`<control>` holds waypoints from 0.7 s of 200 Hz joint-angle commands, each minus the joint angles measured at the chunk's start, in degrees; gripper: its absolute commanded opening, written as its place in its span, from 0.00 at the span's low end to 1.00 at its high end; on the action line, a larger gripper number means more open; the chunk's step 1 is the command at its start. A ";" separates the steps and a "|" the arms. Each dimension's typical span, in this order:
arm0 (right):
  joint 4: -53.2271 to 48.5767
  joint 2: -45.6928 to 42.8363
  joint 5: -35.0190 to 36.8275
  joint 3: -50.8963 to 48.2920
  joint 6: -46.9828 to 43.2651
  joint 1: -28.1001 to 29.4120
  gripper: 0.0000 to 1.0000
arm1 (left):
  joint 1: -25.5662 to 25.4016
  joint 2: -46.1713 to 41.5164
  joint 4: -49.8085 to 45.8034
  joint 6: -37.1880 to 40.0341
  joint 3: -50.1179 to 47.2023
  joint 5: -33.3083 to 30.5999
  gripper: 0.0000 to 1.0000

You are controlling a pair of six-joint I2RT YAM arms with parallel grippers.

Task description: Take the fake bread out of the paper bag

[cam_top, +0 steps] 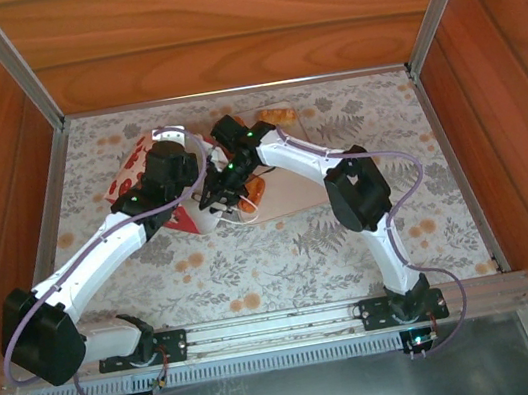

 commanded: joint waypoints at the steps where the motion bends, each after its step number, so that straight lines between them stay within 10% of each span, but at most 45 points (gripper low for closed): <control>1: -1.38 -1.00 0.35 0.81 -1.26 -0.29 0.25 | -0.50 -1.64 2.53 0.31 -0.57 -0.60 0.00; 140: 1.19 -14.00 7.30 -9.90 -2.69 -0.29 0.14 | -0.50 -1.60 1.42 -0.65 -0.60 -5.03 0.00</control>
